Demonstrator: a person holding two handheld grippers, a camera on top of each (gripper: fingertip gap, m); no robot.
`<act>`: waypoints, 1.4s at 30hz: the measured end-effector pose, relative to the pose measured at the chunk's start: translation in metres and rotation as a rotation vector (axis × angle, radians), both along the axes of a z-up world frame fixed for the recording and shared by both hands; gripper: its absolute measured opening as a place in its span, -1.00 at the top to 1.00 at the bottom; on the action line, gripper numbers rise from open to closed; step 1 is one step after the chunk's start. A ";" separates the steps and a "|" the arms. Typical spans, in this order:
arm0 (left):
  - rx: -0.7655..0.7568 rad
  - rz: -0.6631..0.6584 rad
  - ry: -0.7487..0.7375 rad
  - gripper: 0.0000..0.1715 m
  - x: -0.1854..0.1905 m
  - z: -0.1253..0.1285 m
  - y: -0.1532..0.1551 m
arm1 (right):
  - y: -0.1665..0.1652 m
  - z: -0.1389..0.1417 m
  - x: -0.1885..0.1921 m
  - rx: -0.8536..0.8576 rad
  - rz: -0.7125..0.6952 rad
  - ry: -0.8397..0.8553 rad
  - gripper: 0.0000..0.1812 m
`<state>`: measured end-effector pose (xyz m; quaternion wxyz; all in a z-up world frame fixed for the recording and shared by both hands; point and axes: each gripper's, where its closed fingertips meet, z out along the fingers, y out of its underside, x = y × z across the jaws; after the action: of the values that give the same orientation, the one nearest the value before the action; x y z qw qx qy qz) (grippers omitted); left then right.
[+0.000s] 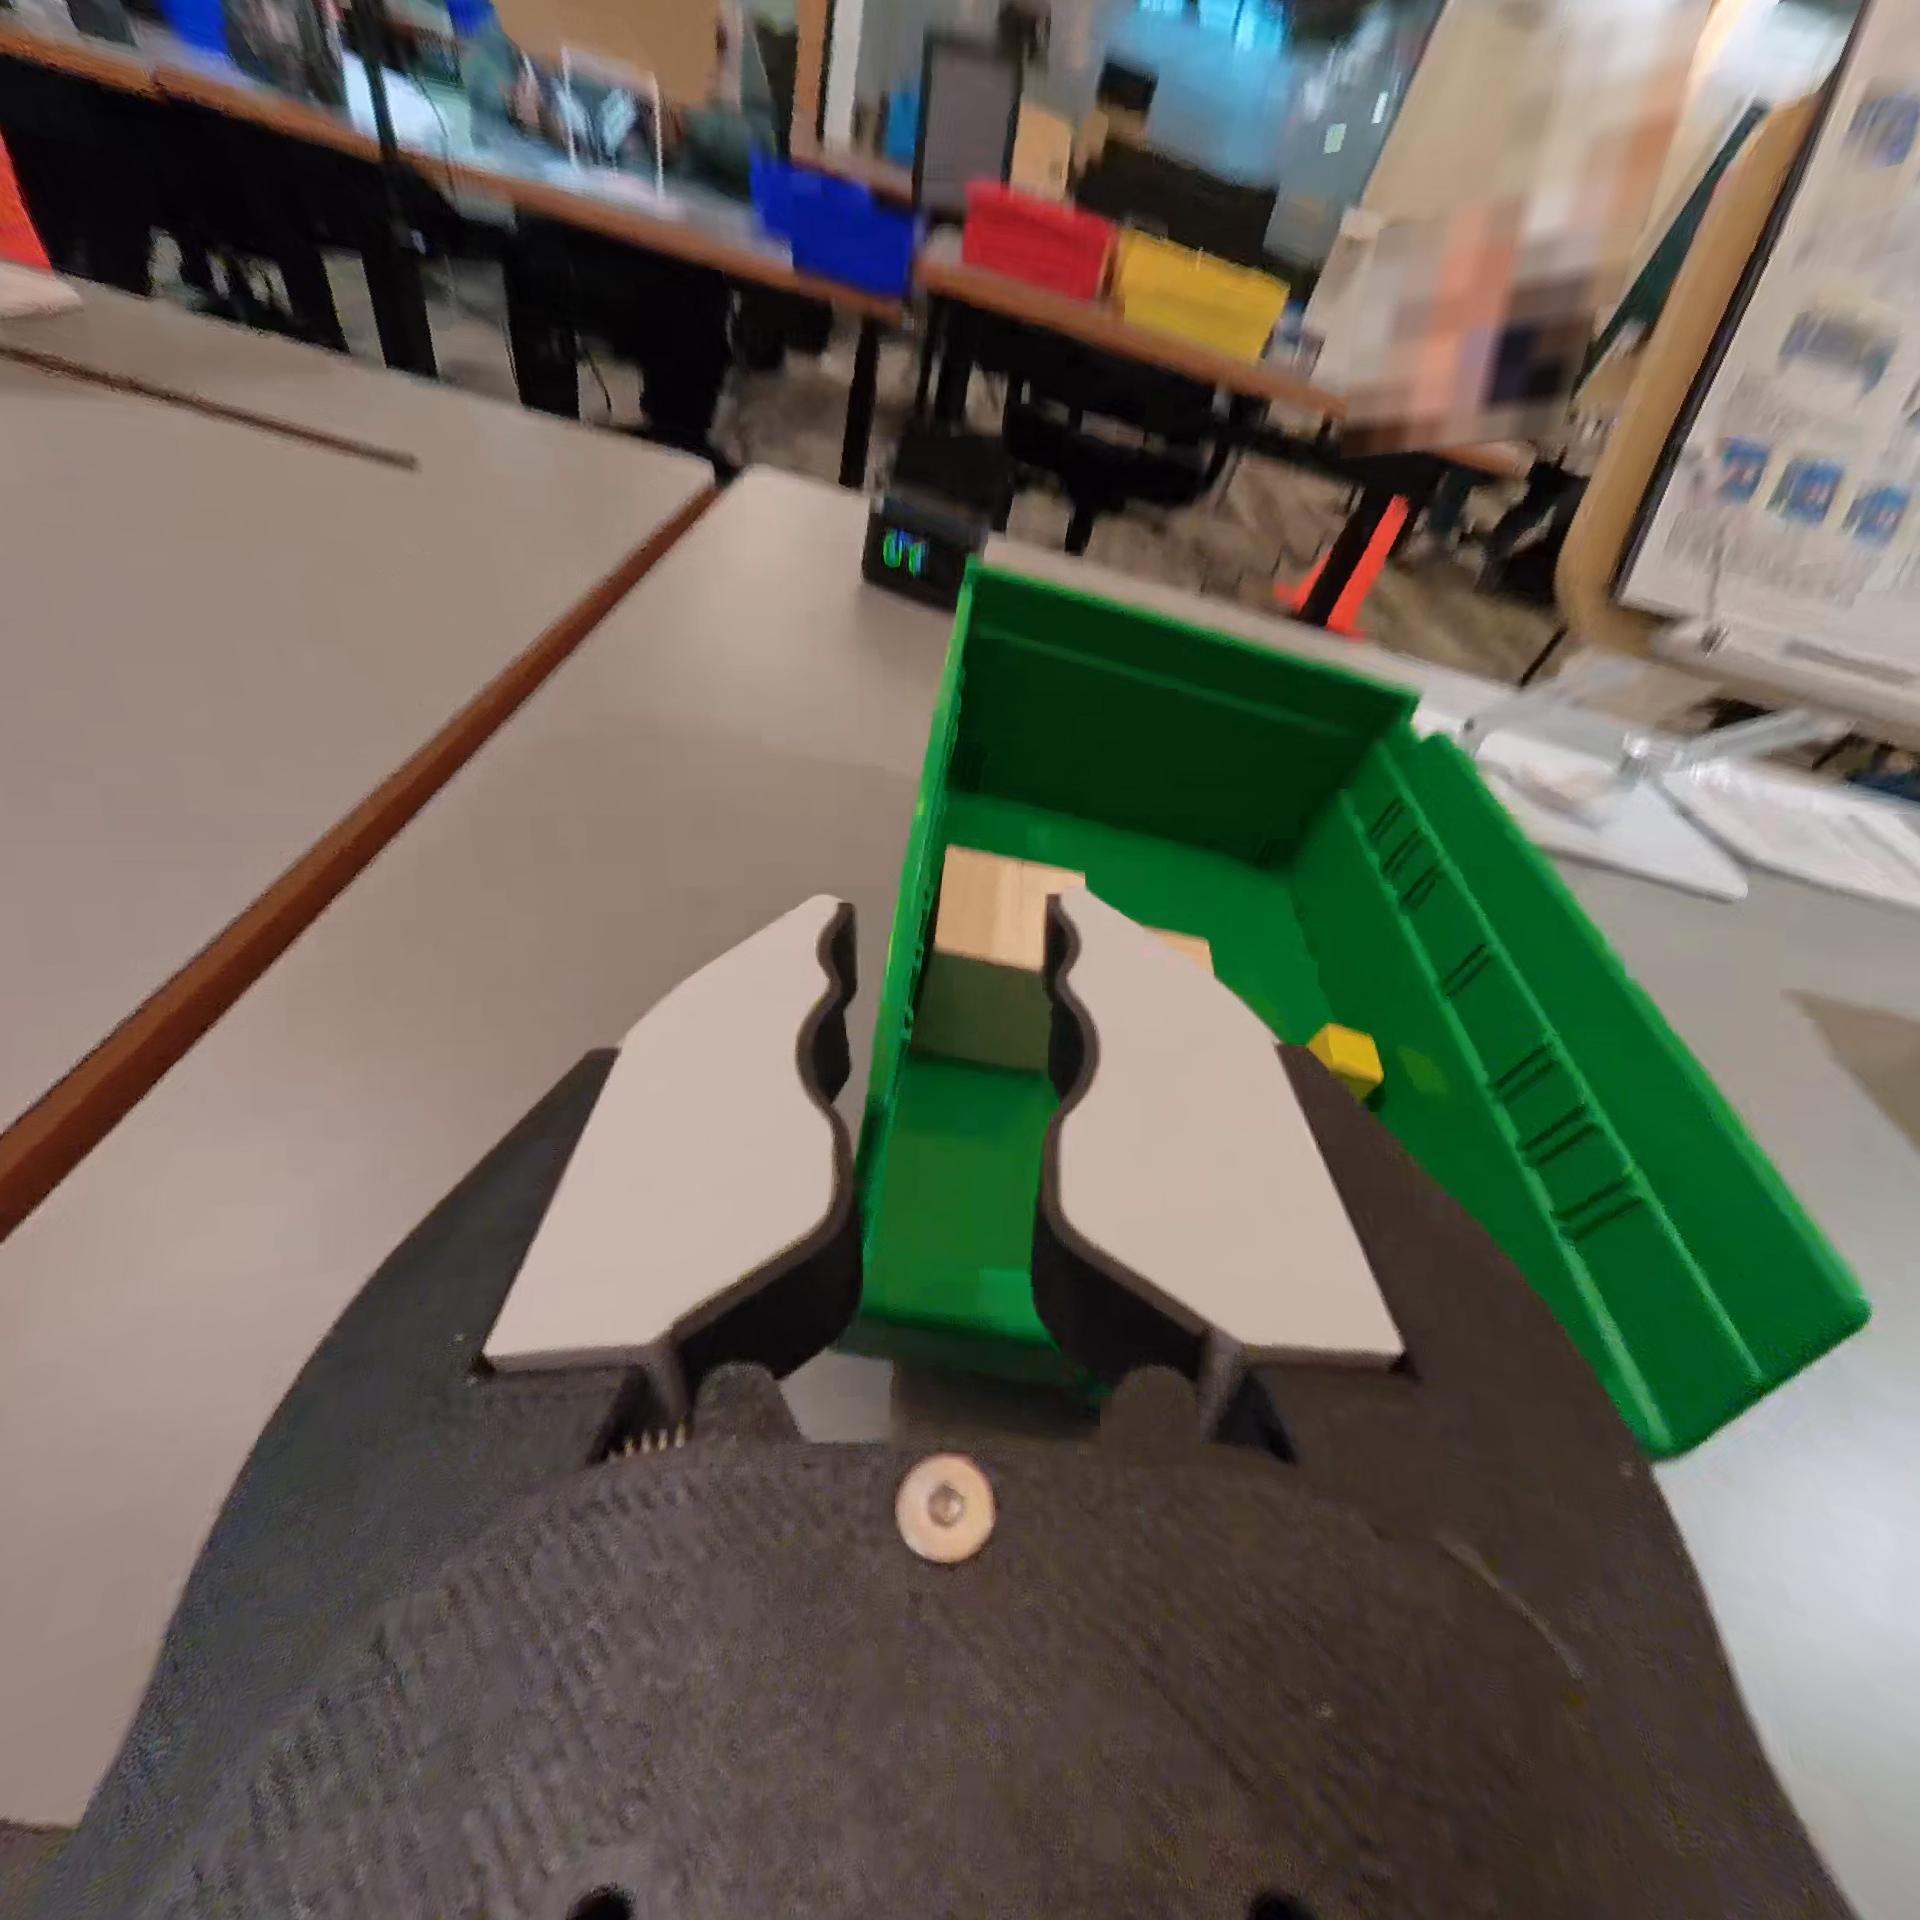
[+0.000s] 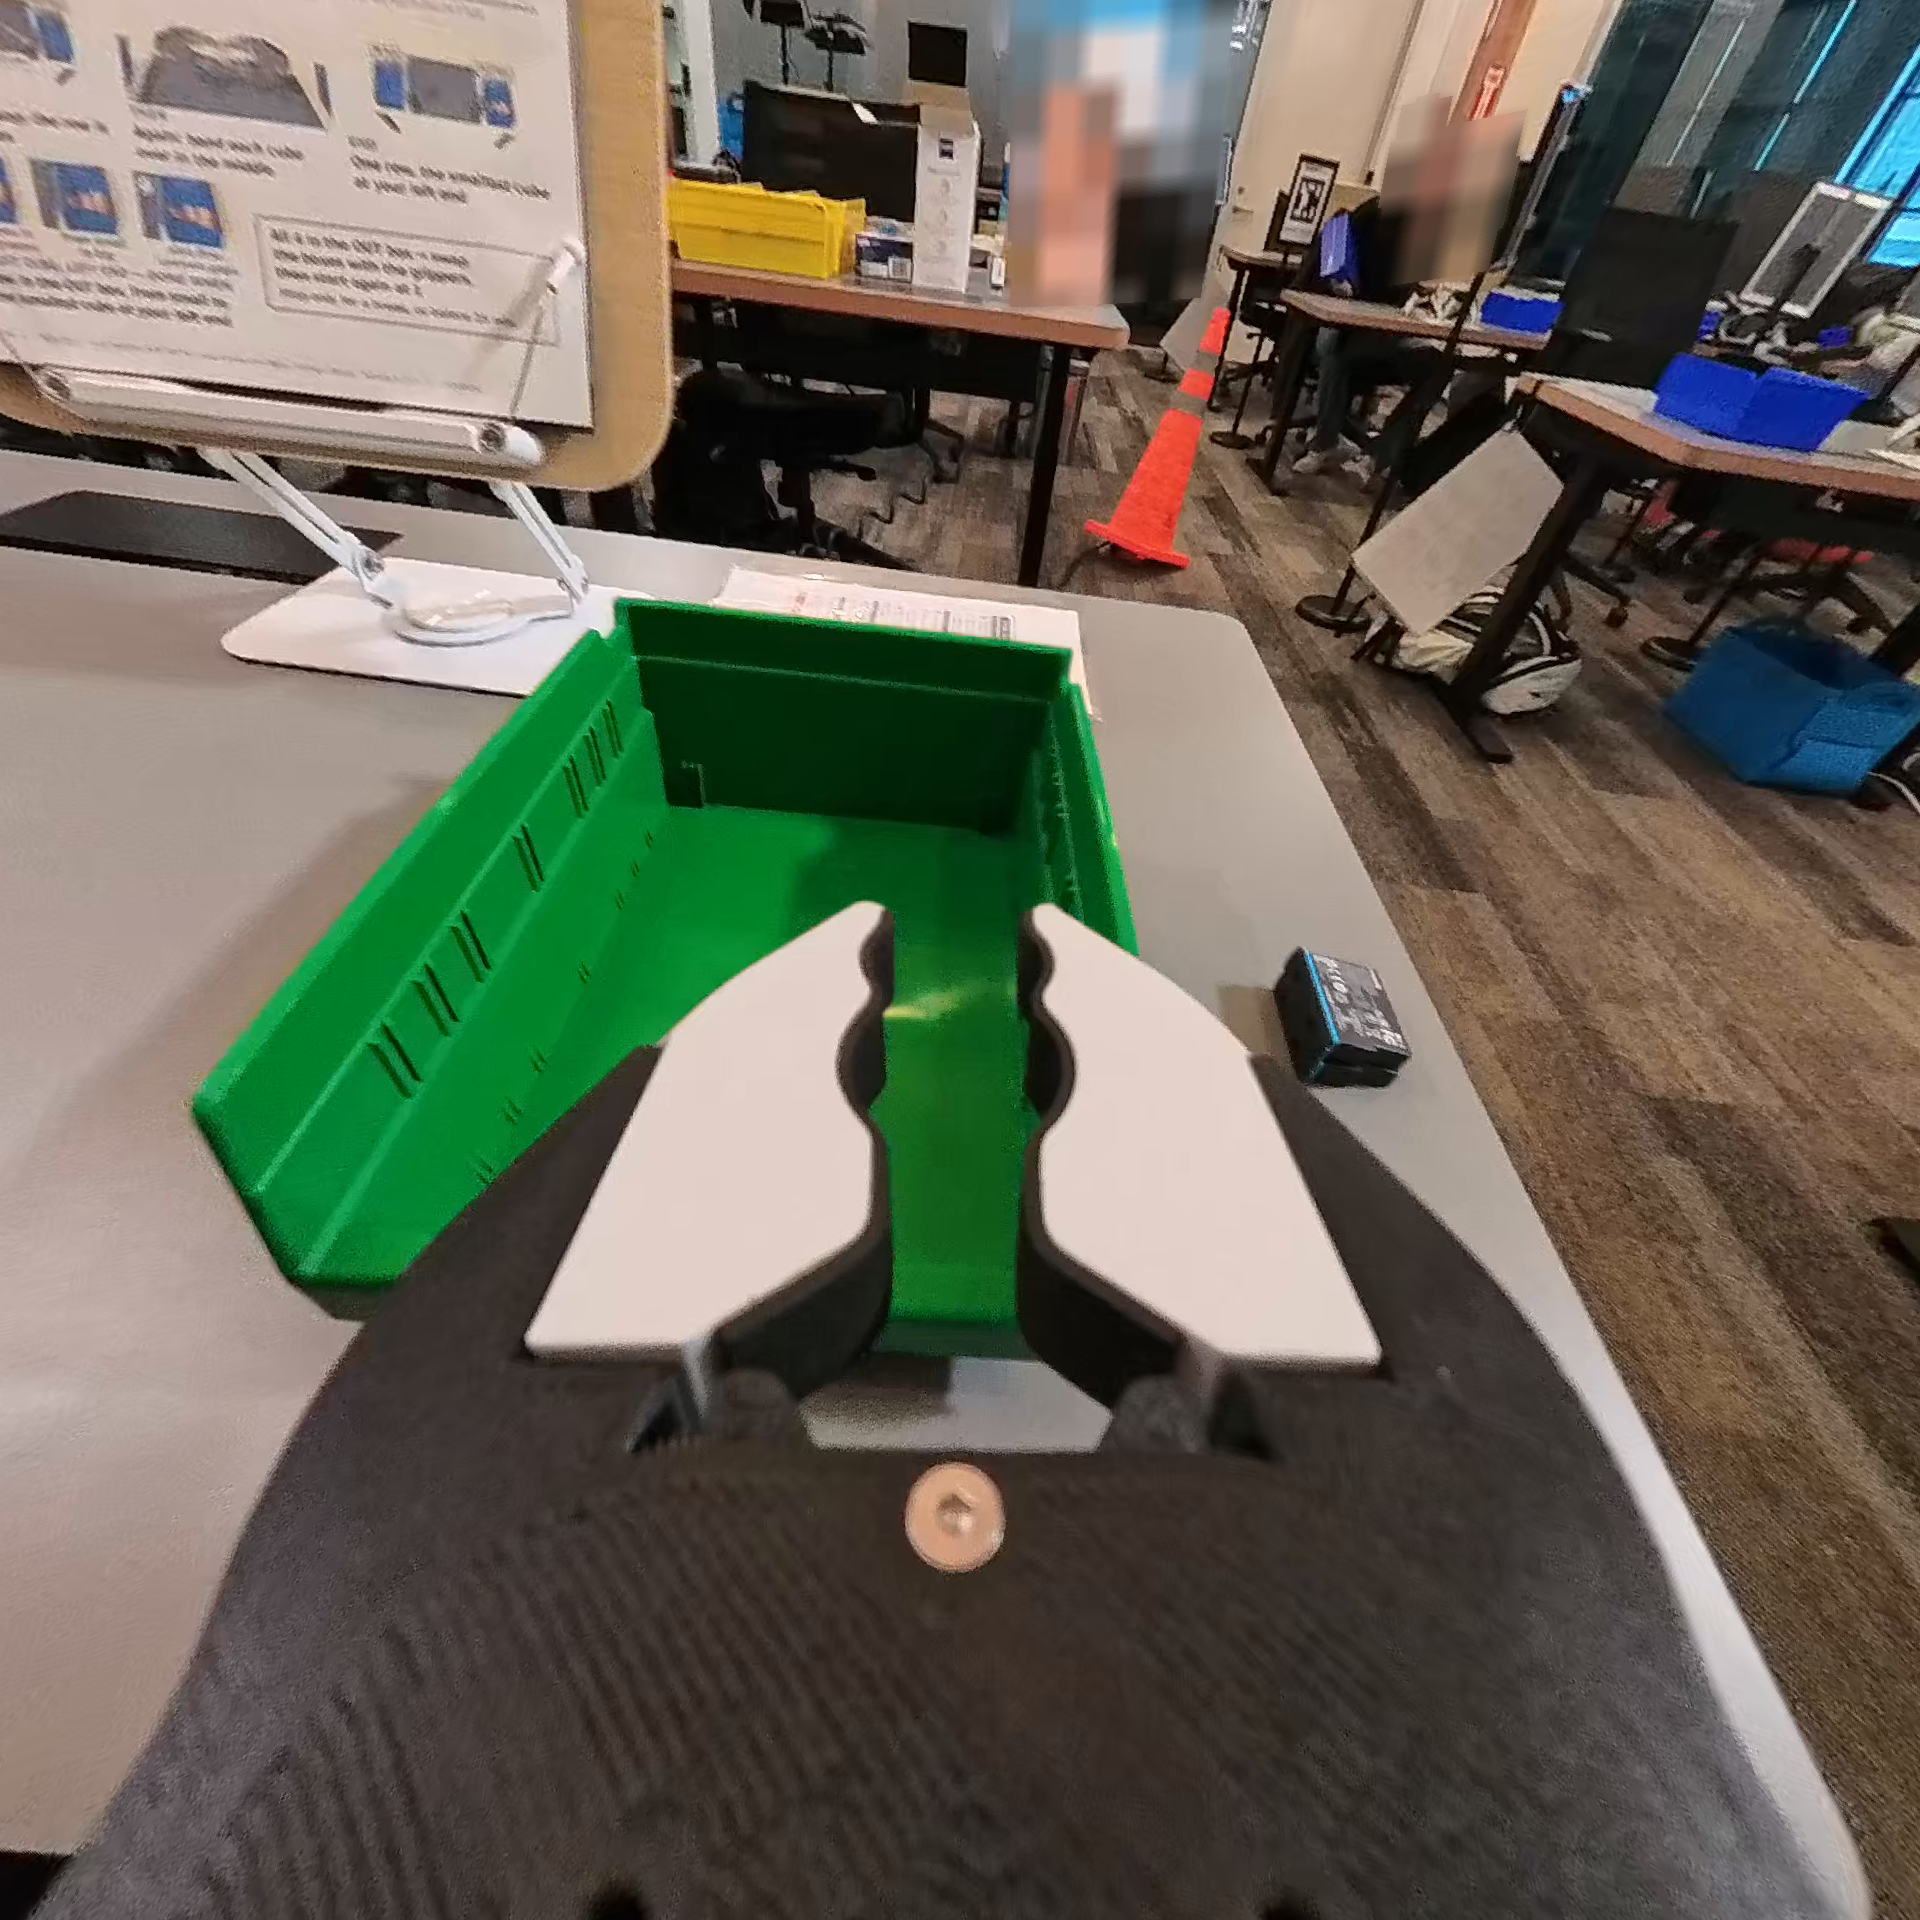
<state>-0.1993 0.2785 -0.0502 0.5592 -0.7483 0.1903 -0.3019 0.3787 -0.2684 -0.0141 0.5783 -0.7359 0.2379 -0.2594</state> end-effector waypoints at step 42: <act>0.270 -0.496 0.112 0.66 0.101 0.030 -0.084 | 0.183 -0.056 -0.213 -0.057 0.662 0.130 0.48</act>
<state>-0.0980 0.1947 -0.0203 0.5515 -0.6130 0.4368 -0.3596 0.1654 -0.0856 -0.0700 0.5940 -0.8041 0.0148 -0.0166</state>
